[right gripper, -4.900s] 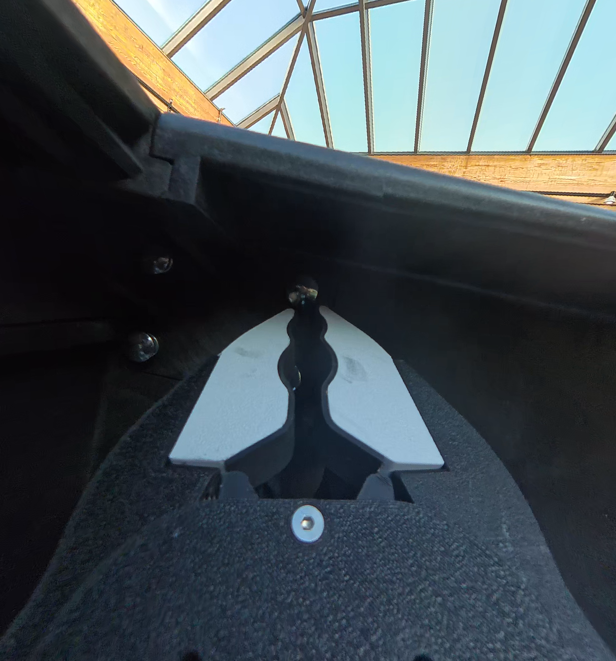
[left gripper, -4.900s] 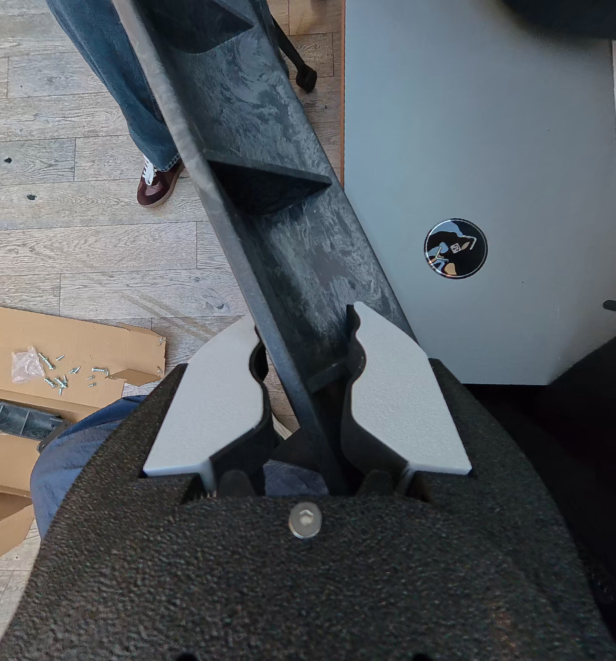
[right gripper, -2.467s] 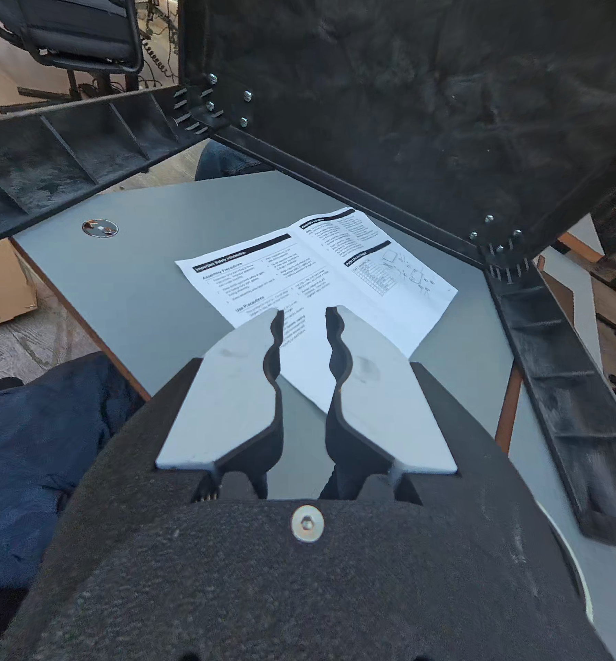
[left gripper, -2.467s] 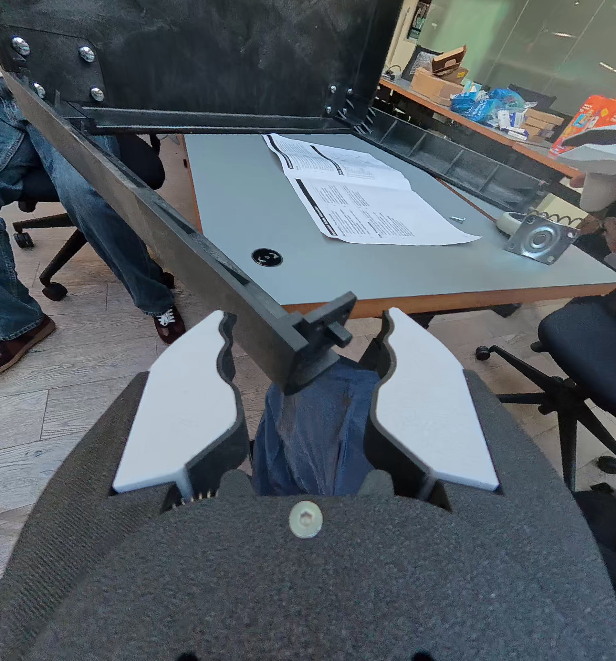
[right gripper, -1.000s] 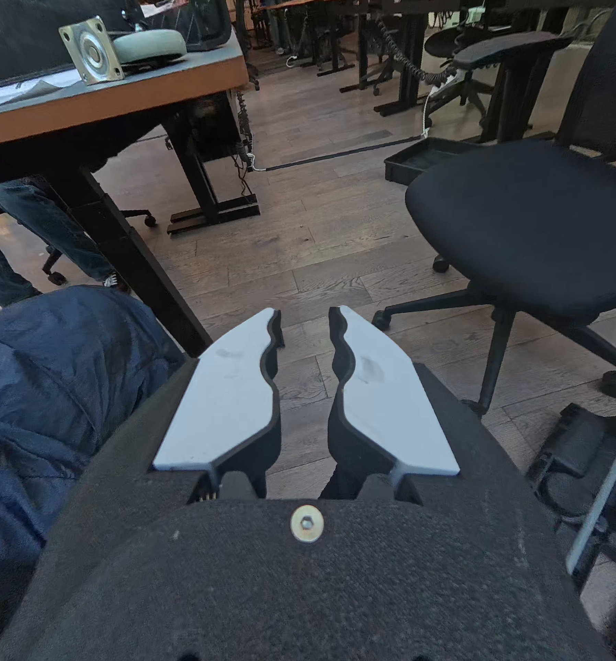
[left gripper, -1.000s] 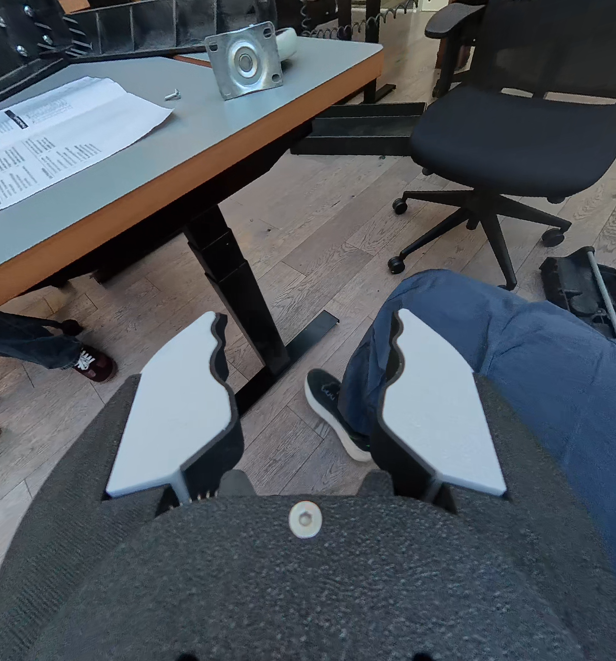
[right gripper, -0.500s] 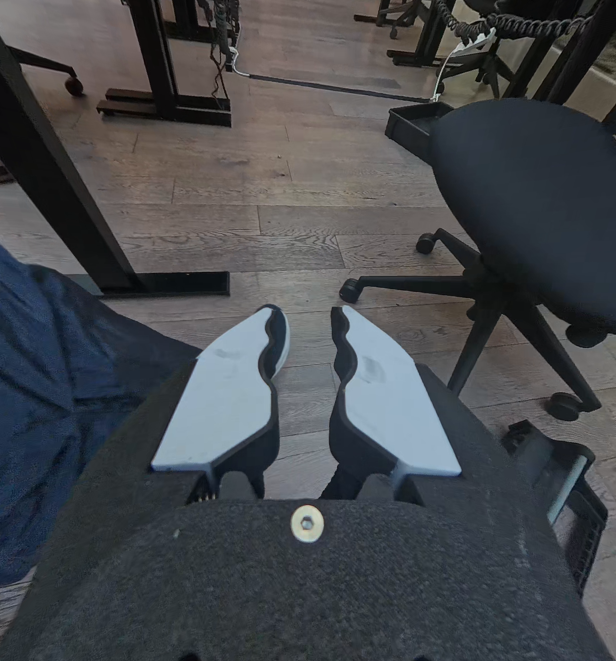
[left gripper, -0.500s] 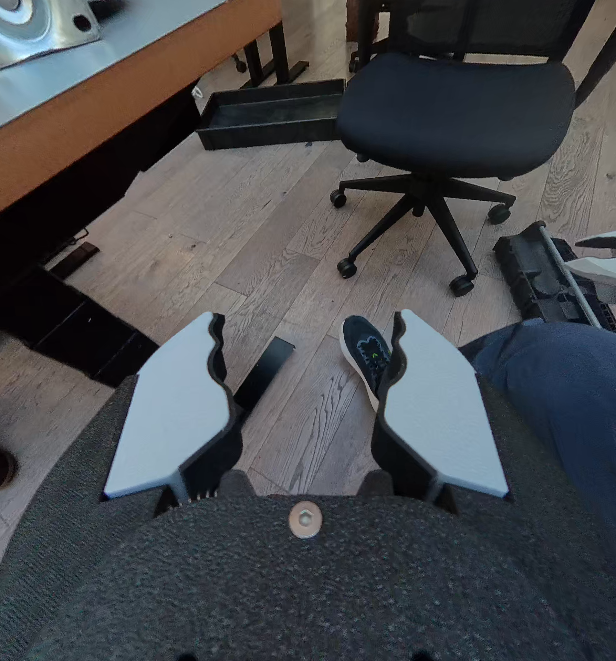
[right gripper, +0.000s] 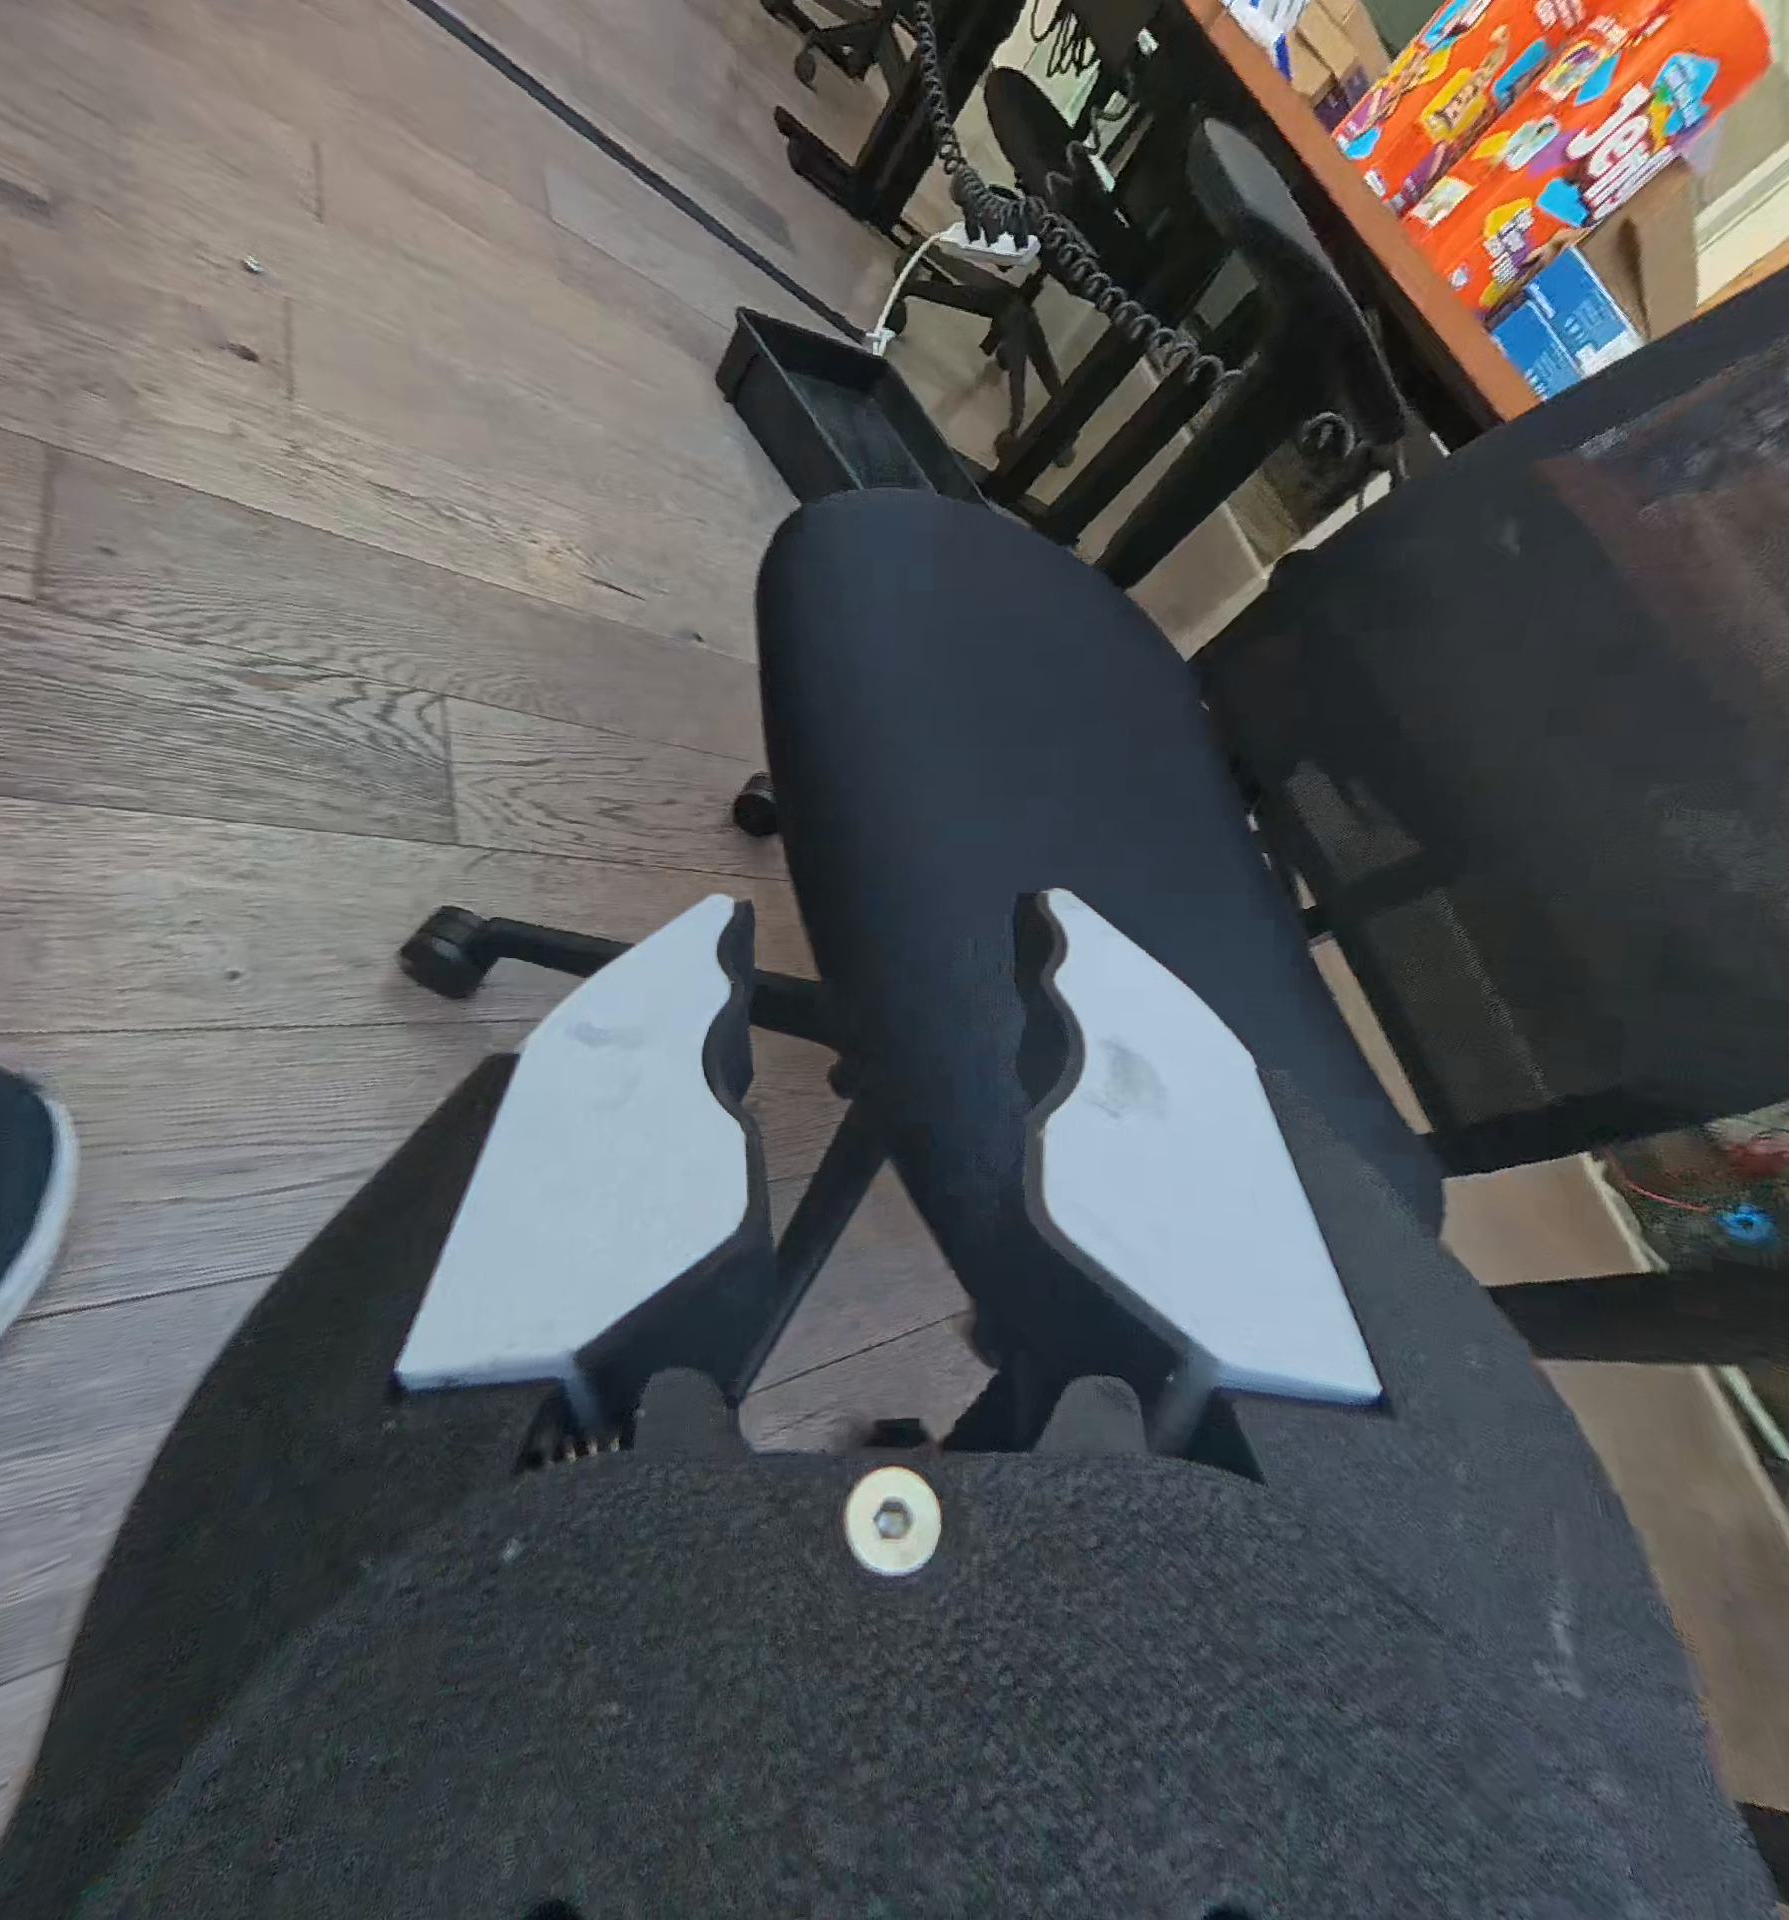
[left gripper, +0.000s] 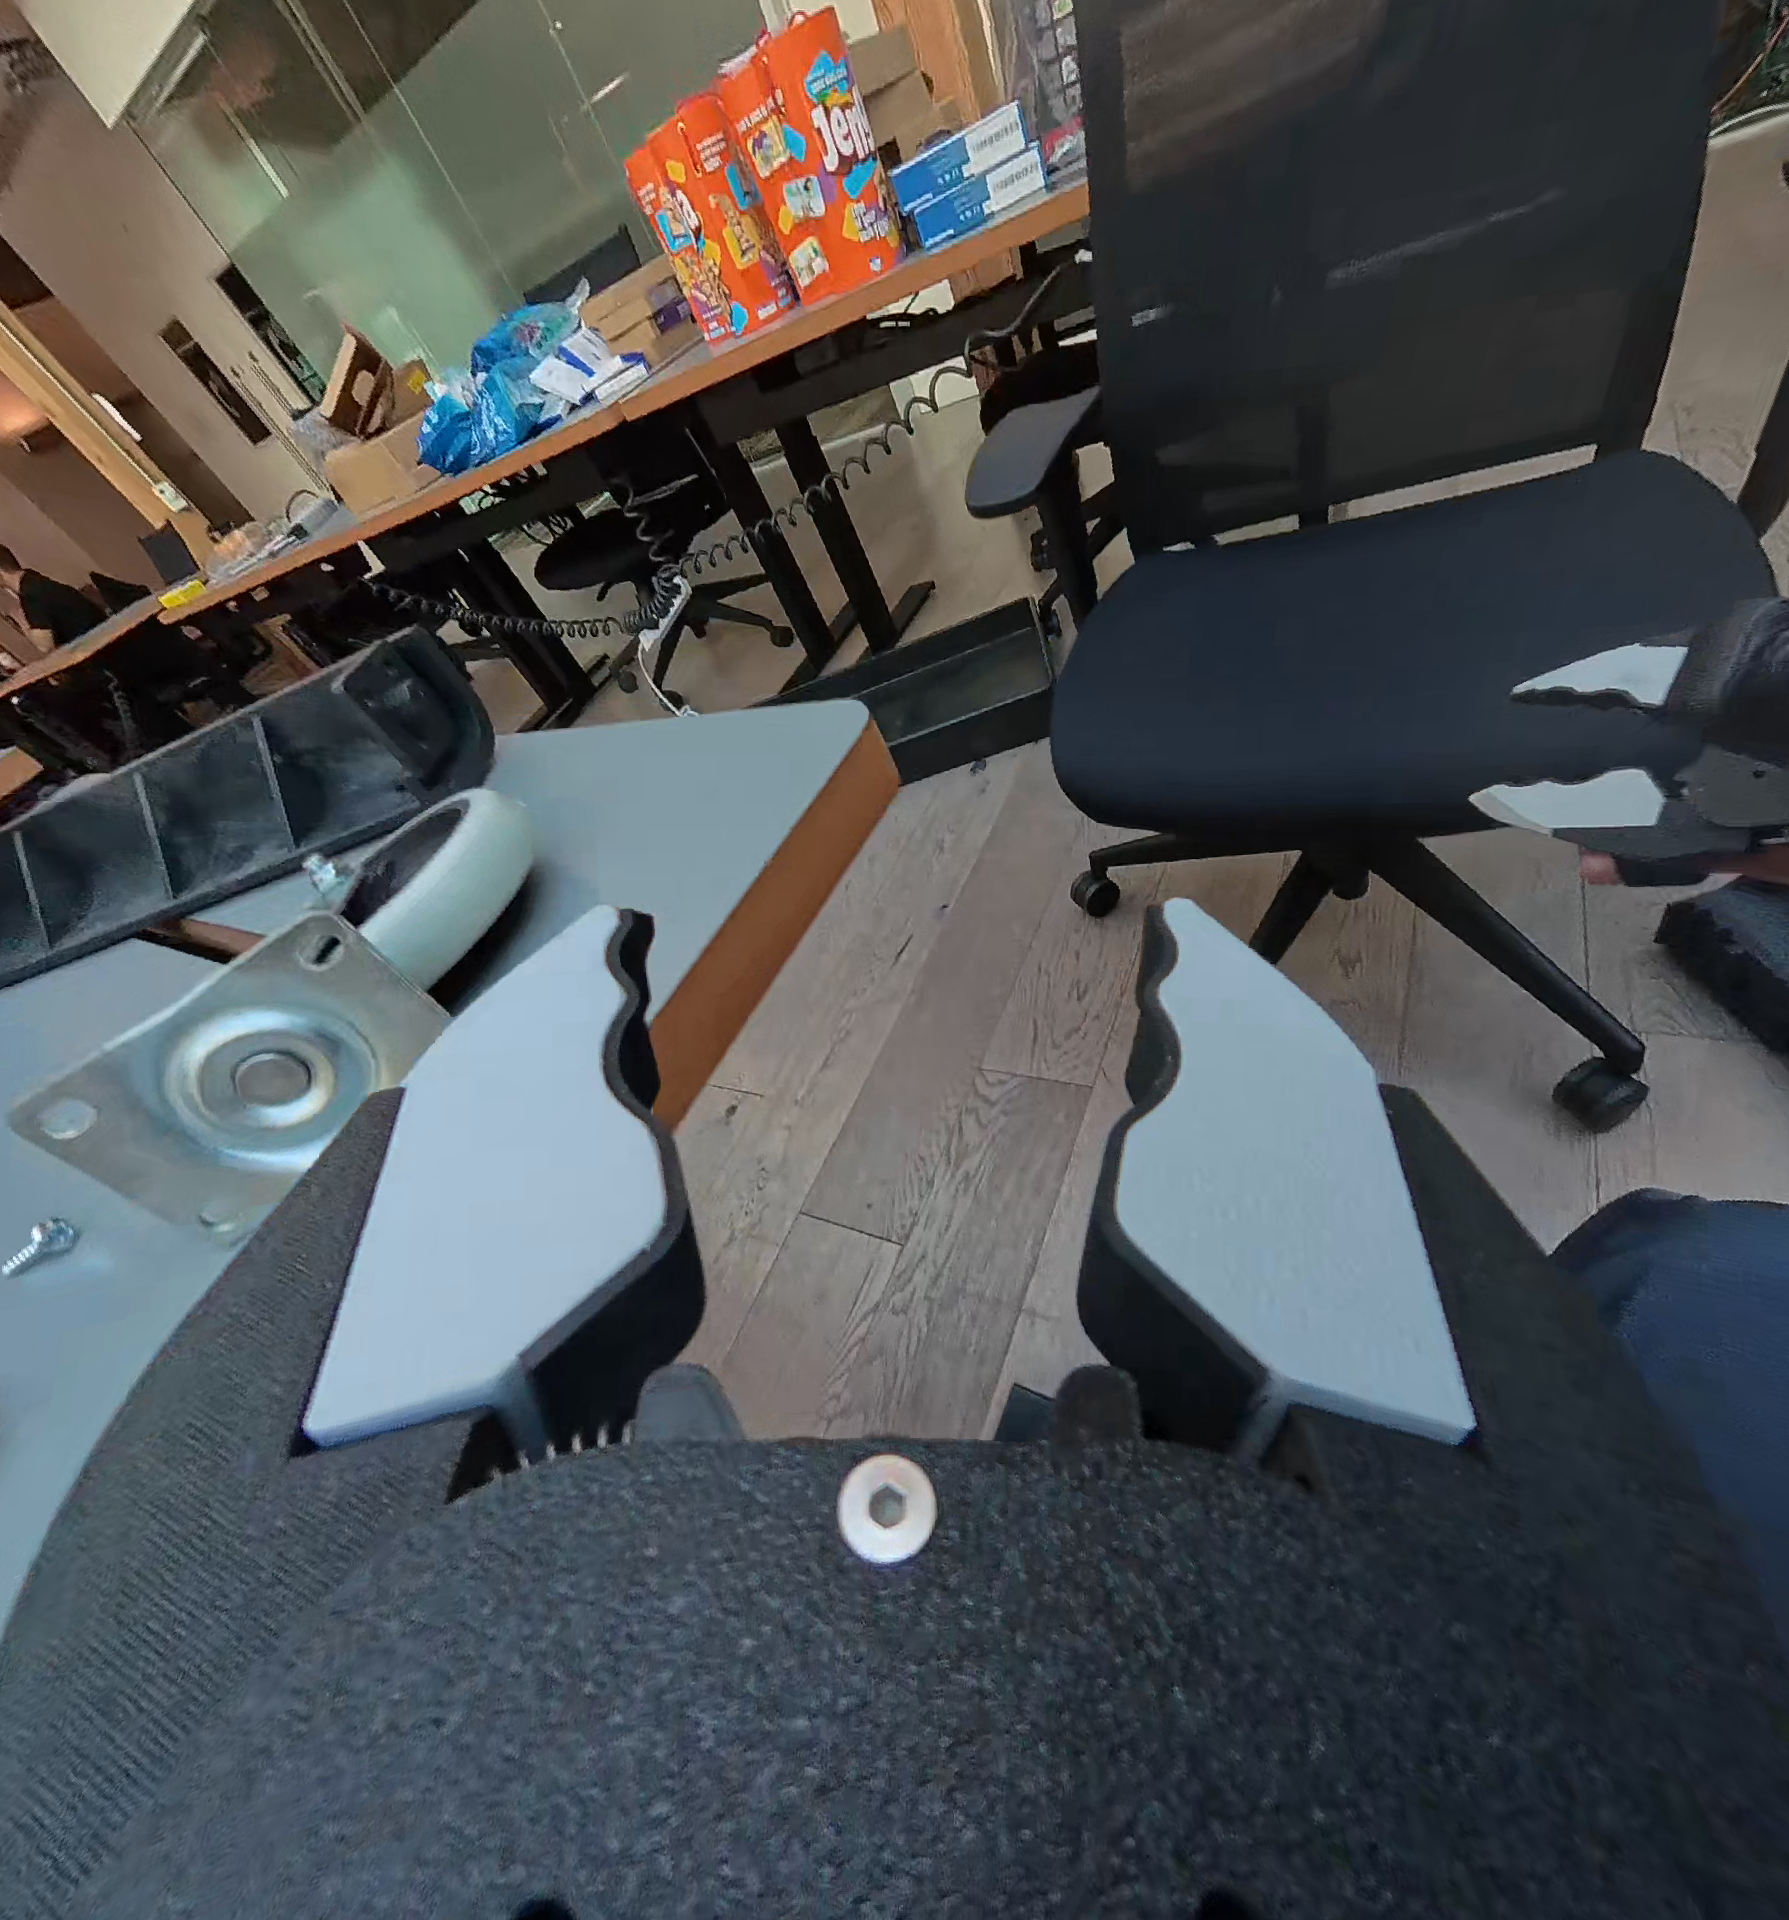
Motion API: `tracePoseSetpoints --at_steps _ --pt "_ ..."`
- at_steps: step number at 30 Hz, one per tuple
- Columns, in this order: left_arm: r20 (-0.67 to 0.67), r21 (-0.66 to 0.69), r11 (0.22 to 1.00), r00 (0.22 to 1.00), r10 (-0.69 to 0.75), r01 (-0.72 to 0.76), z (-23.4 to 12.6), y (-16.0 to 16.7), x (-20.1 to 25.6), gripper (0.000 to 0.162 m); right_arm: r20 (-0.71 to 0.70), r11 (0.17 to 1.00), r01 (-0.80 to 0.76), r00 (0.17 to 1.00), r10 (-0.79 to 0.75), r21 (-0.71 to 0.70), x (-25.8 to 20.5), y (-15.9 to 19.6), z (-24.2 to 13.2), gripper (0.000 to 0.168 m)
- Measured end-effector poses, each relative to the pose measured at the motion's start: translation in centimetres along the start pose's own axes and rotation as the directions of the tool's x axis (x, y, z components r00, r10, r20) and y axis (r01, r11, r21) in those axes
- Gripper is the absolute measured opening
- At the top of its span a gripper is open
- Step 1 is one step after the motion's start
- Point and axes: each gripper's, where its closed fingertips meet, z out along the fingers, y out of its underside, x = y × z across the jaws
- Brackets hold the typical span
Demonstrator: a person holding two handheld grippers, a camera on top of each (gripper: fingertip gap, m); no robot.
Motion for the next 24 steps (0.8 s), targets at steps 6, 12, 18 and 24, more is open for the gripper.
tracePoseSetpoints --at_steps 6,12,18,24 --pt "0.040 0.016 0.999 0.998 0.050 -0.051 4.9 -3.5 -2.9 0.090 0.106 0.954 0.130 0.989 -0.104 -0.269 3.2 3.3 11.9 0.079" --pt "0.028 -0.019 0.996 0.996 0.090 -0.089 11.6 -4.4 -3.9 0.090 0.204 0.880 0.195 0.972 -0.116 -0.432 2.7 9.8 17.5 0.092" --pt "0.006 -0.072 0.997 1.000 0.027 -0.026 16.7 -2.6 -4.8 0.090 0.219 0.916 0.155 0.973 -0.076 -0.371 1.6 12.5 19.4 0.118" --pt "0.005 -0.088 0.992 0.996 0.095 -0.094 18.1 -2.3 -4.7 0.089 0.208 0.902 0.115 0.978 -0.029 -0.417 2.3 13.4 20.2 0.130"
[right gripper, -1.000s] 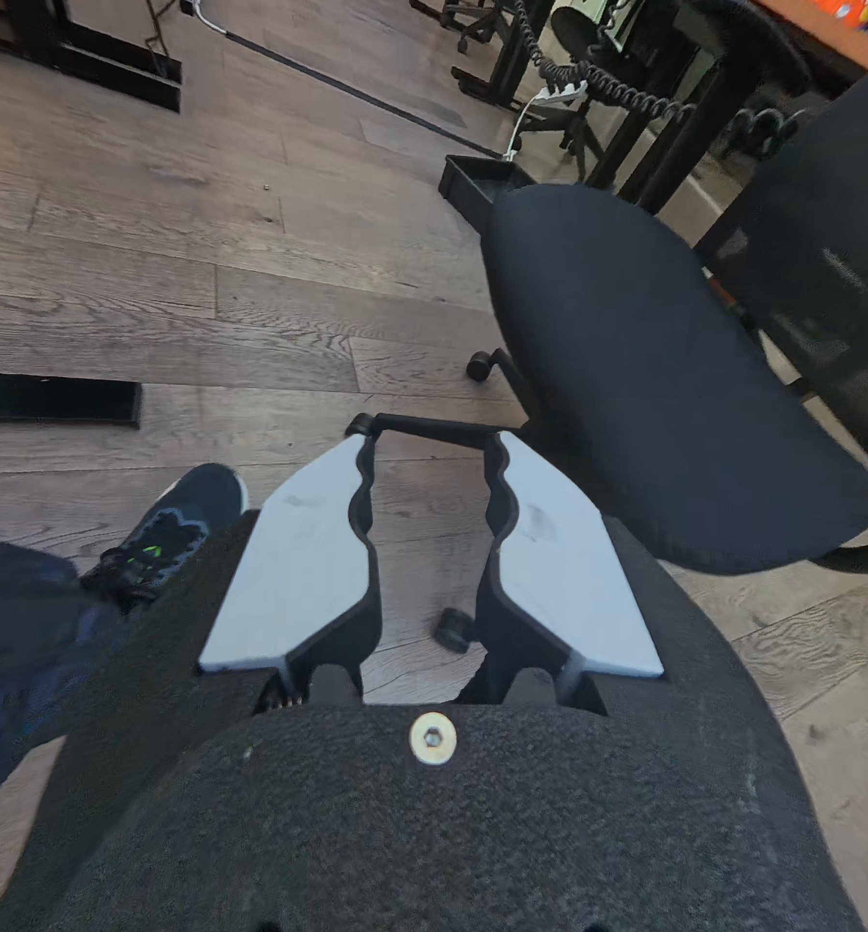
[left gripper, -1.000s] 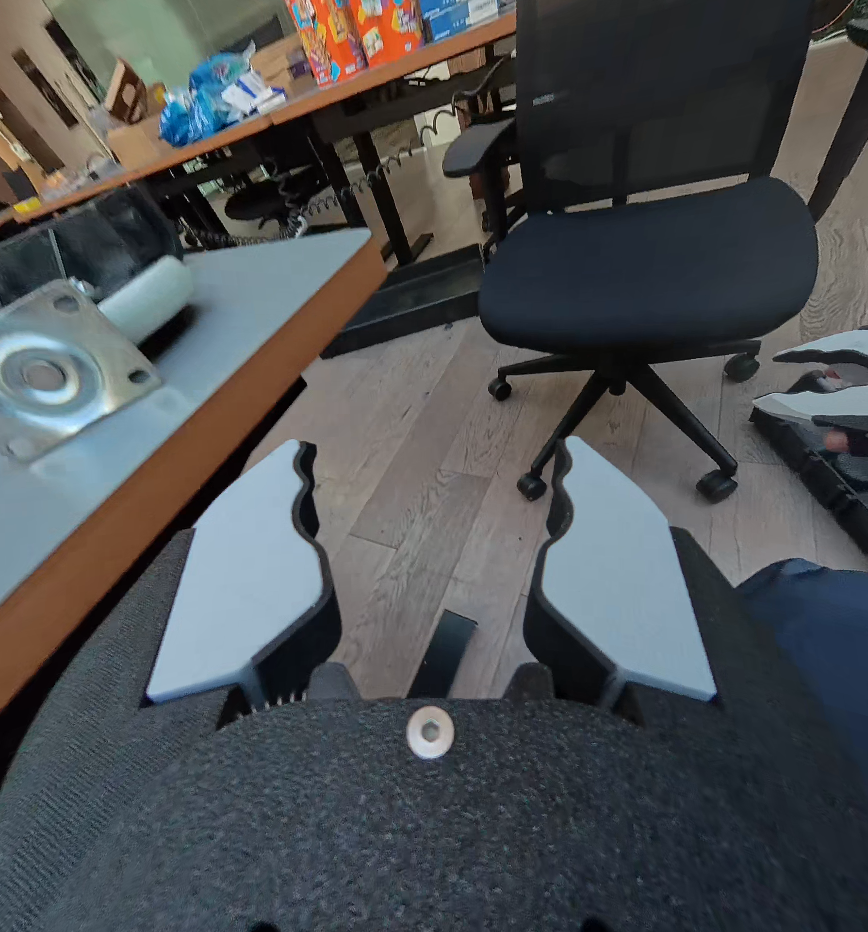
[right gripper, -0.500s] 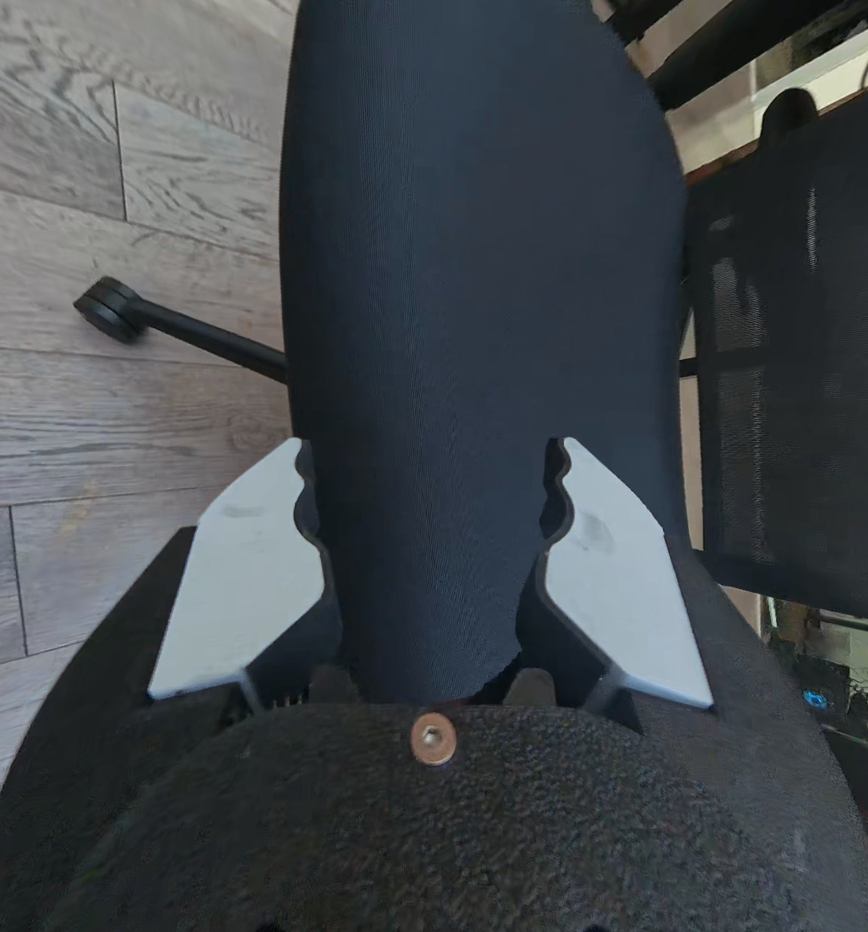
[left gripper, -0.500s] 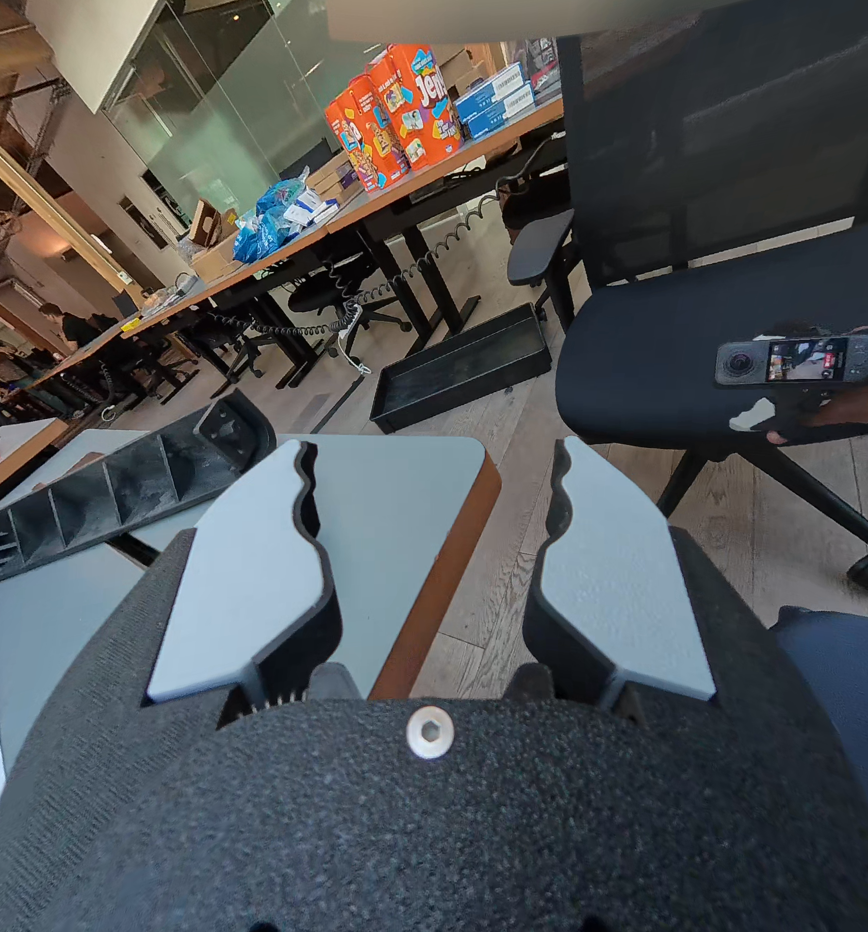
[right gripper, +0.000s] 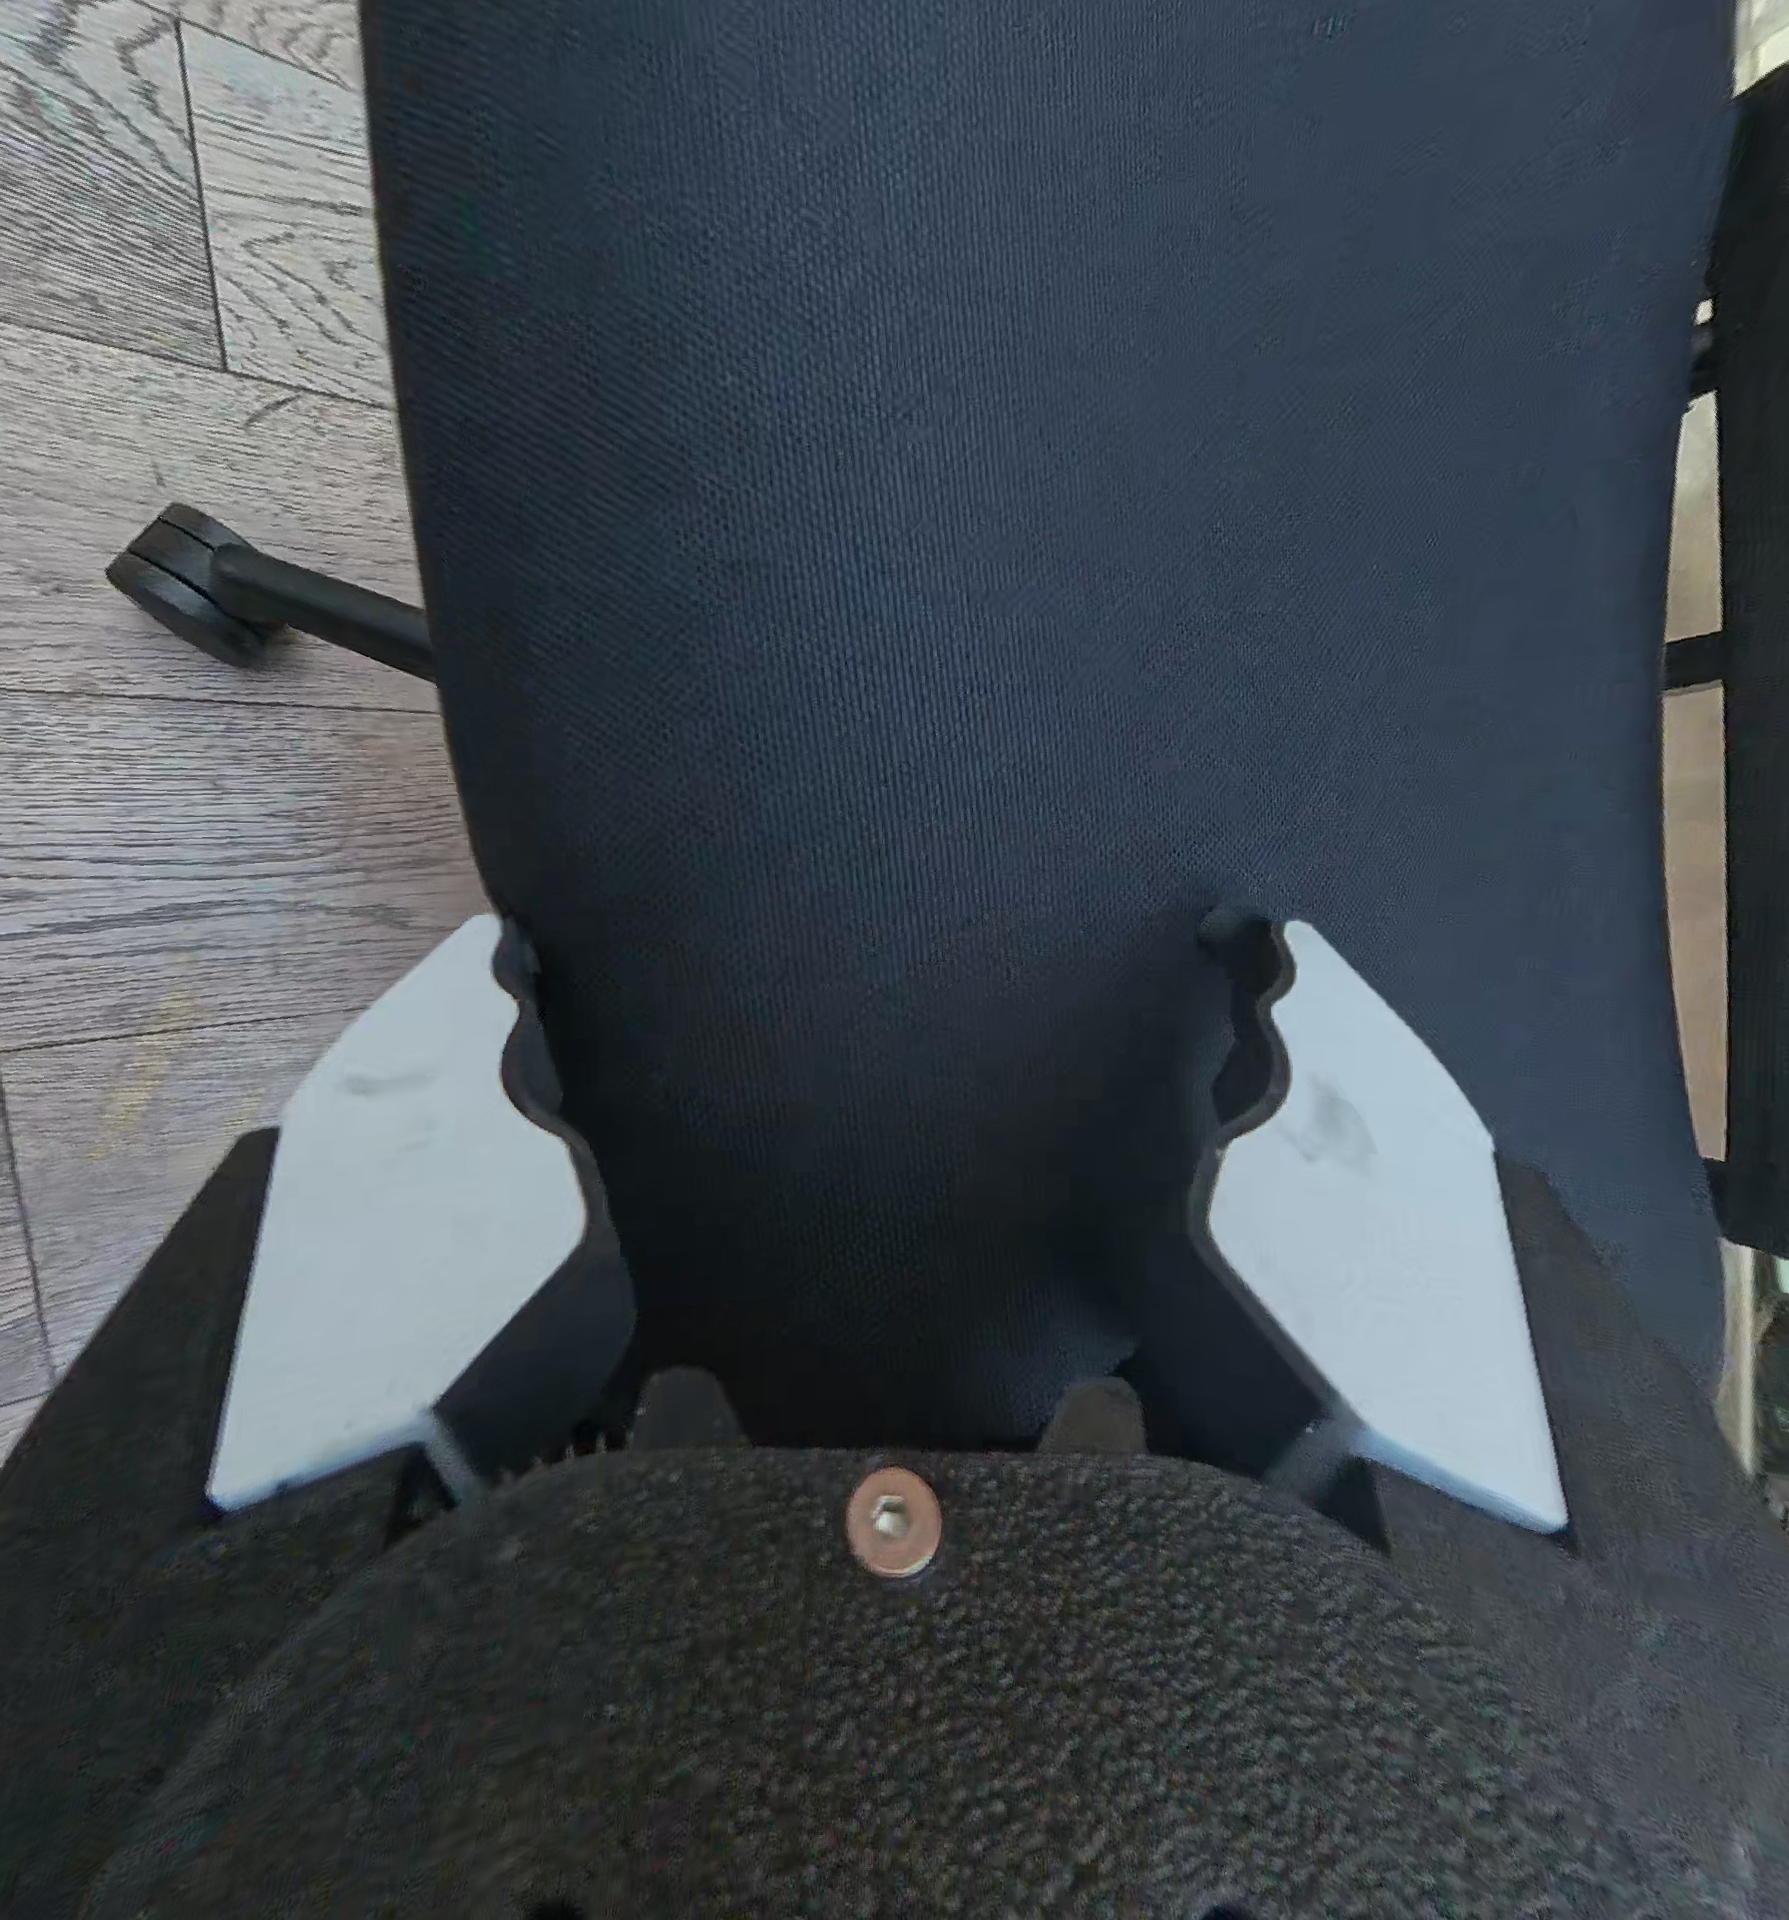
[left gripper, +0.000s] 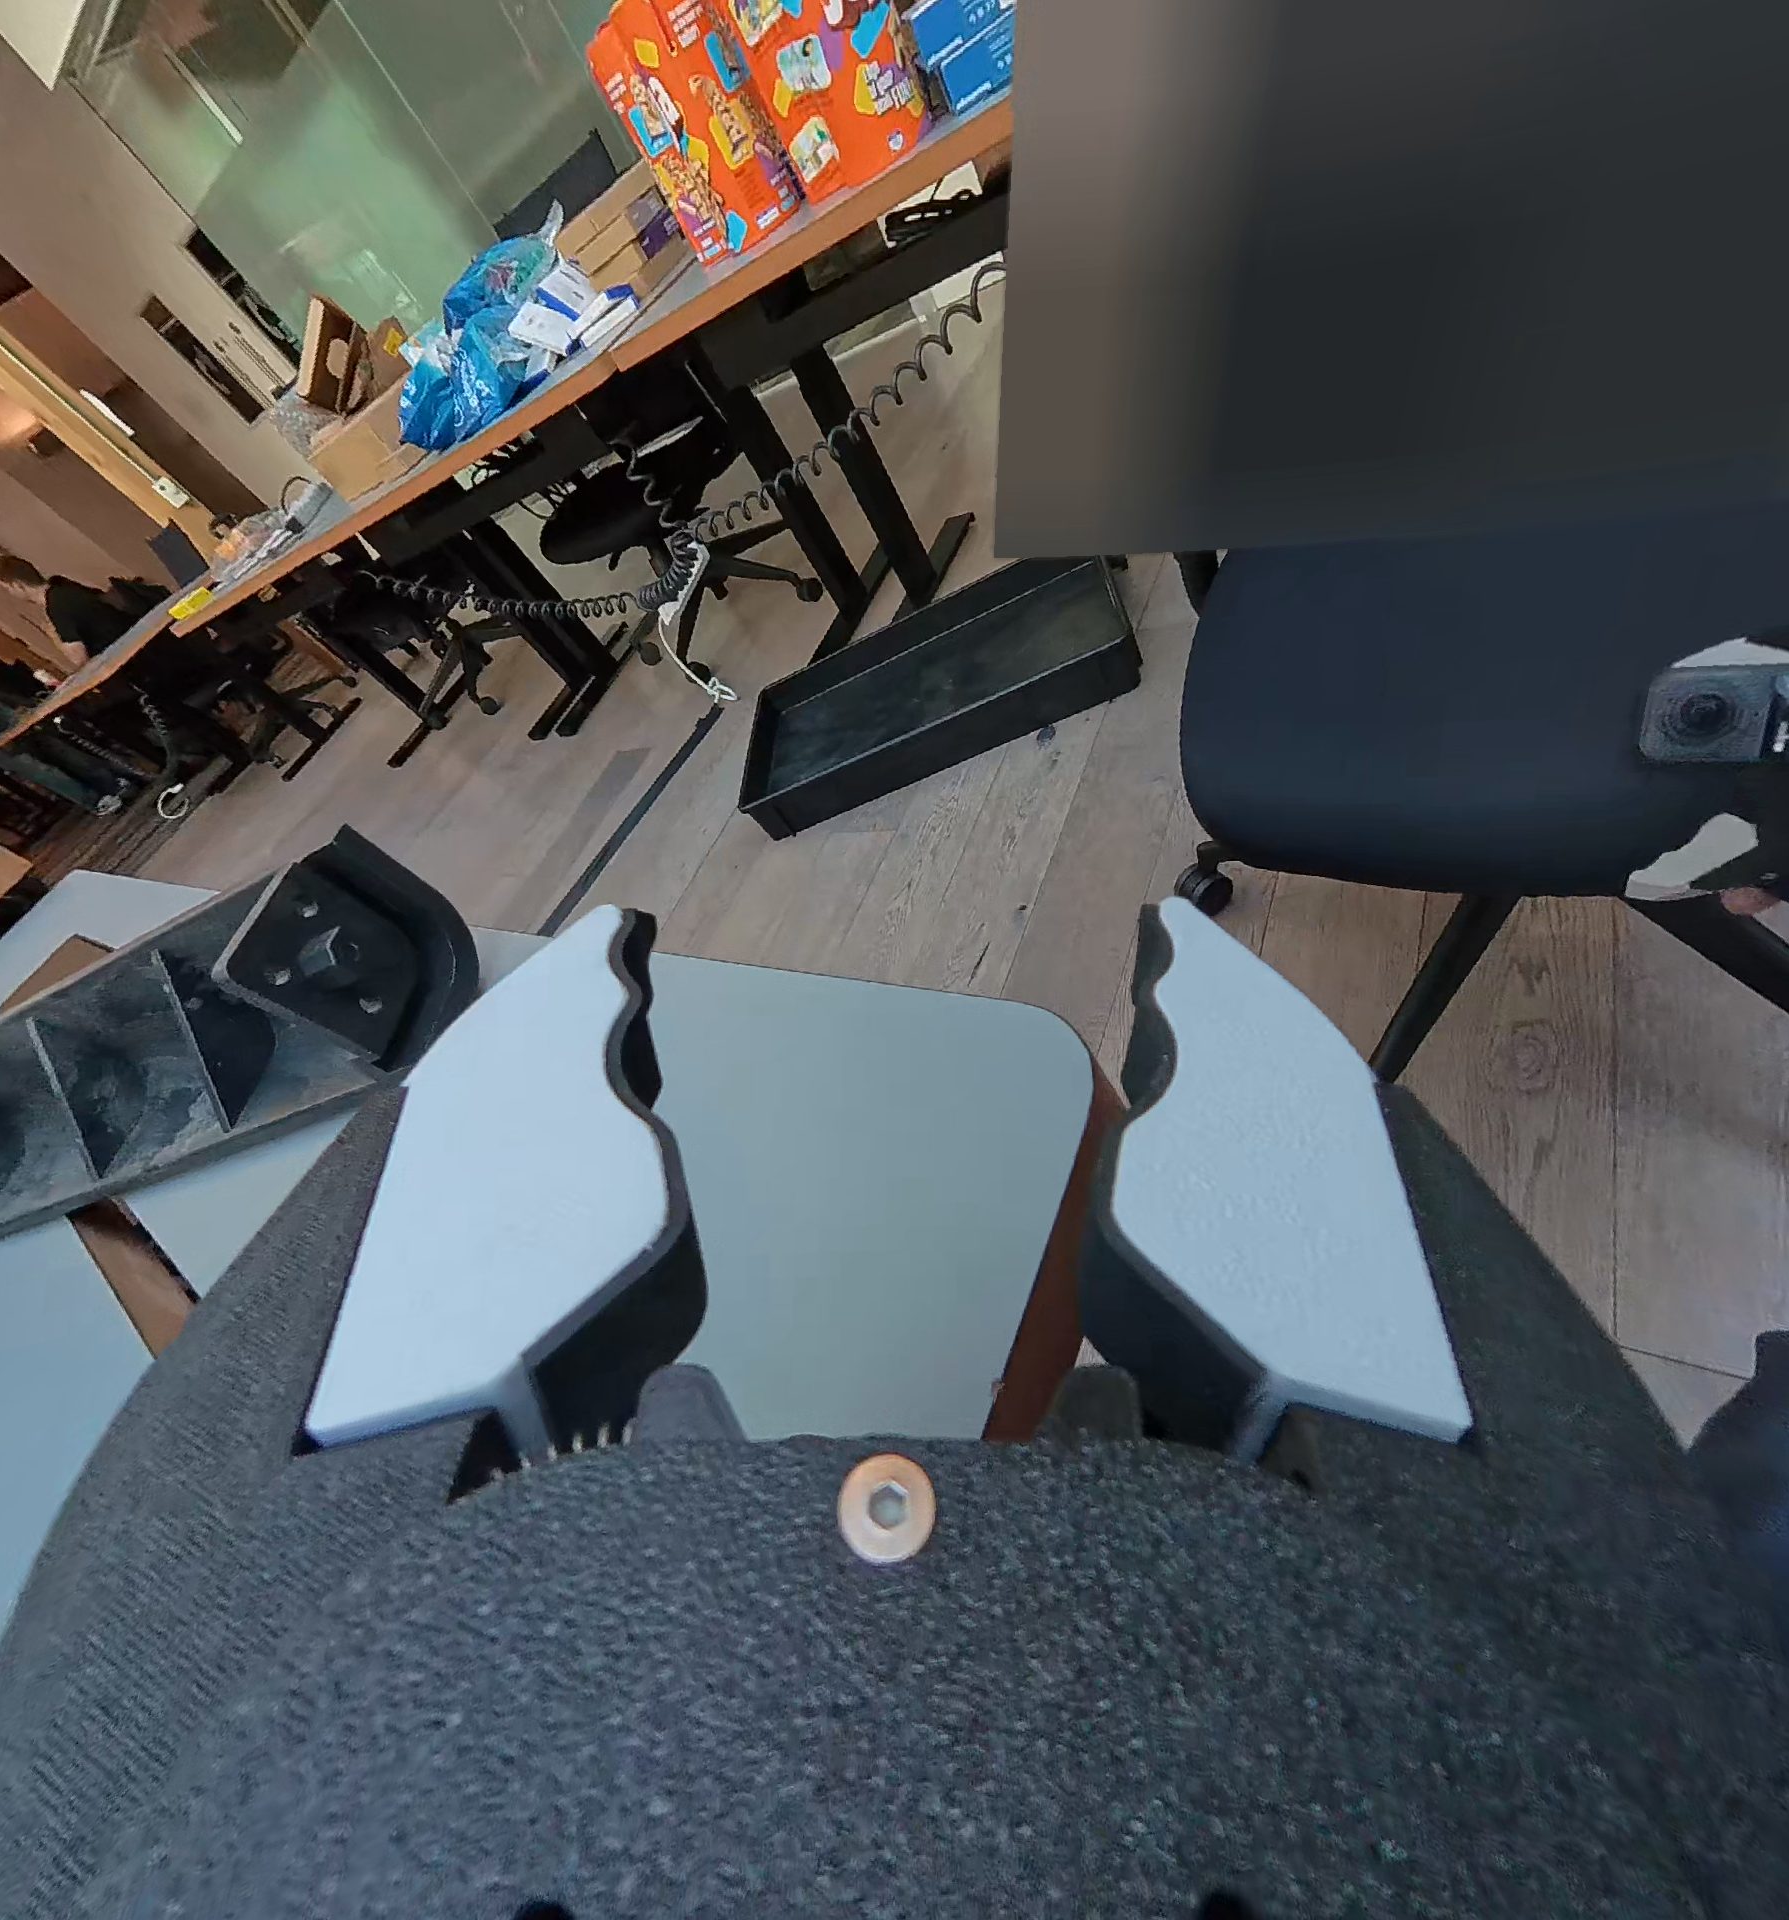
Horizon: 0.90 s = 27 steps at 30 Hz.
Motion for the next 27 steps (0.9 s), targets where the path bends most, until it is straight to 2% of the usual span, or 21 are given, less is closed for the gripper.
tracePoseSetpoints --at_steps 4,12,14,17,19,22,27 --pt "-0.044 0.022 1.000 0.999 -0.019 0.020 -0.3 -0.2 0.2 0.087 0.008 0.999 -0.014 1.000 0.014 -0.040 1.3 0.9 0.8 0.136" --pt "-0.123 0.099 0.949 0.950 -0.285 0.298 -1.3 -0.9 -1.9 0.084 0.003 0.983 -0.044 0.999 0.045 -0.180 6.6 4.3 3.5 0.140" --pt "-0.133 0.104 0.942 0.943 -0.306 0.321 -1.4 -0.9 -2.1 0.083 -0.011 0.959 -0.066 0.998 0.065 -0.276 8.3 5.6 4.0 0.143" --pt "-0.142 0.075 0.958 0.954 -0.263 0.275 -1.3 -0.6 -1.3 0.083 -0.068 0.867 -0.149 0.989 0.132 -0.476 10.2 7.1 3.0 0.127" --pt "-0.142 0.059 0.971 0.965 -0.221 0.231 -1.2 -0.3 -0.8 0.084 -0.090 0.866 -0.163 0.987 0.136 -0.473 10.5 5.6 1.5 0.097" --pt "-0.165 0.040 0.976 0.965 -0.205 0.214 -1.1 -0.2 -0.4 0.084 -0.019 0.881 -0.112 0.993 0.116 -0.459 9.1 1.6 -0.3 0.094" --pt "-0.191 0.041 0.959 0.945 -0.267 0.279 -0.9 -0.3 -0.7 0.084 0.072 0.944 -0.004 0.997 0.029 -0.331 6.4 -6.4 -1.5 0.087"
